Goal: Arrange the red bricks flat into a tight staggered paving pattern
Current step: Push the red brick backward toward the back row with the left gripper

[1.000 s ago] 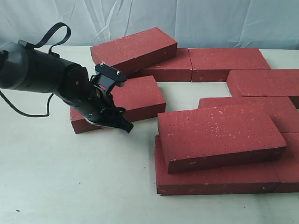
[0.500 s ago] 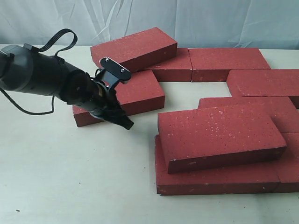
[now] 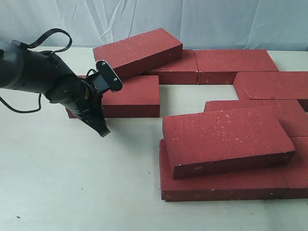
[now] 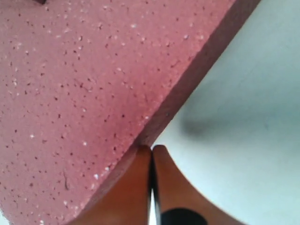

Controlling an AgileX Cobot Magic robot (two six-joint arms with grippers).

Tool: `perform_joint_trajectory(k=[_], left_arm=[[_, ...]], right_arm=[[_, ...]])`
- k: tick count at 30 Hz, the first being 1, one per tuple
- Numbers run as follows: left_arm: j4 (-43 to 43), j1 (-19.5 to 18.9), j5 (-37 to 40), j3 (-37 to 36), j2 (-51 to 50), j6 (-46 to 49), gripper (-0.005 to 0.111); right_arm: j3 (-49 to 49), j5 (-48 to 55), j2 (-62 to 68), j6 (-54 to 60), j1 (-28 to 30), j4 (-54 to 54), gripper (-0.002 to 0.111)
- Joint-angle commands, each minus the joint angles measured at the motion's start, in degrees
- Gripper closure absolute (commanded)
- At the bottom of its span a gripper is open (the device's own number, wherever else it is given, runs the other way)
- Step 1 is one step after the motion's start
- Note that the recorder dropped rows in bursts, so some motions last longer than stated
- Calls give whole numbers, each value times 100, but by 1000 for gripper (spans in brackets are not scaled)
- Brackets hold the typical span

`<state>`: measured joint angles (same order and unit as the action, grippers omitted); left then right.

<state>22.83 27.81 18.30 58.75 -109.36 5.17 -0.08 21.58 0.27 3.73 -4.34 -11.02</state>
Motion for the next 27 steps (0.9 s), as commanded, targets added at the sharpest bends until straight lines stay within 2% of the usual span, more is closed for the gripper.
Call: perform_joint_trajectory(k=[1,7,14,19,27], left_arm=[[-9,-49,-423,-9,-28,-19,107],[-171,-49,-901,-9,-28,-19,107],[-157,-98,-882,-9,-28,-19,107],[-245,-87,-635,-9,-28,-19,107],[-927,-87,34,4,125,-19,107]], right_arm=[[8,-75,-27,8,31,-2,109],[8,-75,-27,8,31,-2,109],[8,-75,-27,8,31,-2,109],[8,-75,-27,8,31,-2,109],[8,-87,-27,8,31,-2,109]])
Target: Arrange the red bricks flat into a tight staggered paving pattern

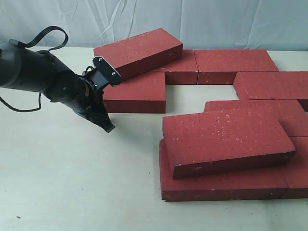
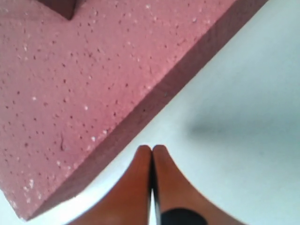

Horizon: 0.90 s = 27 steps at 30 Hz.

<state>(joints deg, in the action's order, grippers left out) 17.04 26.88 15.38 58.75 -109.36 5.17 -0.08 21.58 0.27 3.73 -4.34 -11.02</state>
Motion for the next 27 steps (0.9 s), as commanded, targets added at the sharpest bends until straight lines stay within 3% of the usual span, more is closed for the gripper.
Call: perform_joint_trajectory(k=[1,8,12,19,27], left_arm=[[-449,6,434,4,215,-19,107],[-924,-6,776,4,951,-33,107],[-1557,-246,729,70,1220,-166,107],[-1642,-1132,1529,558,1260,-225,107],[-1651,-2130,1565,688,1249,-517,107]], right_arm=[[8,-87,-27,8,31,-2,109],[8,-87,-27,8,31,-2,109],[8,-87,-27,8,31,-2,109],[8,-72,-27,8,31,23,109],[8,-72,-27,8,31,25,109]])
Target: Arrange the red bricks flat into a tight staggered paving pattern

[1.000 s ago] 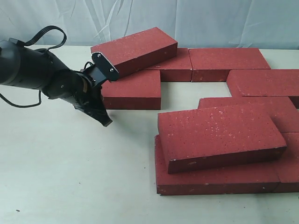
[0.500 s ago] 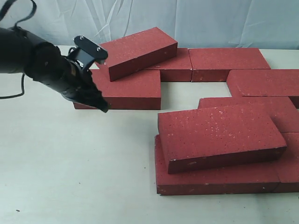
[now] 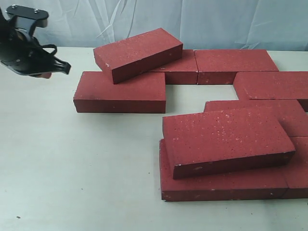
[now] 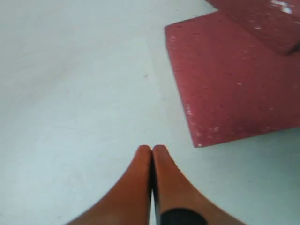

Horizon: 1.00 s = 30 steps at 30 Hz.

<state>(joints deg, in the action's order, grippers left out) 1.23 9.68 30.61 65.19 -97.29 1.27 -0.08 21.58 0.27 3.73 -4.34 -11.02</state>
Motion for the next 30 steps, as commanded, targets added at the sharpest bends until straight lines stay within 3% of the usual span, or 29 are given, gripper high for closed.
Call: perform_joint_trajectory(k=[1,10,16,30], left_arm=[[-69,-489,60,44,15,-127,107],[-204,-1011,729,429,-540,-127,107],[-123,-1035,1242,972,-1106,-127,107],[-123,-1024,1129,1087,-2016,-127,107]], right_arm=[[8,-72,-27,8,31,25,109],[8,-72,-27,8,31,25,109],[8,-72,-27,8,31,25,109],[8,-87,-27,8,31,-15,109]])
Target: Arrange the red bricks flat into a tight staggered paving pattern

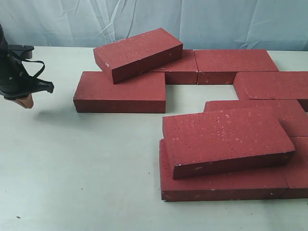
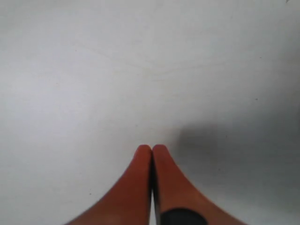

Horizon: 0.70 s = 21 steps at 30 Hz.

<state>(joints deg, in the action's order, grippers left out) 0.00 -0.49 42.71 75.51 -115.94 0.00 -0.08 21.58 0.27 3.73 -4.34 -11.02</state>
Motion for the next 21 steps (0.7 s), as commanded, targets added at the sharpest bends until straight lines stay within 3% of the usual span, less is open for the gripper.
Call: perform_joint_trajectory(k=[1,15,21], left_arm=[[0,4,-93,54,-196,0,107],[-945,3,-29,54,-373,174,107],[-1236,184,-68,54,-373,408,107]], right_arm=[[8,-87,-27,8,31,-15,109],[8,-64,-27,8,31,12,109],[8,-64,-27,8,31,12,109]])
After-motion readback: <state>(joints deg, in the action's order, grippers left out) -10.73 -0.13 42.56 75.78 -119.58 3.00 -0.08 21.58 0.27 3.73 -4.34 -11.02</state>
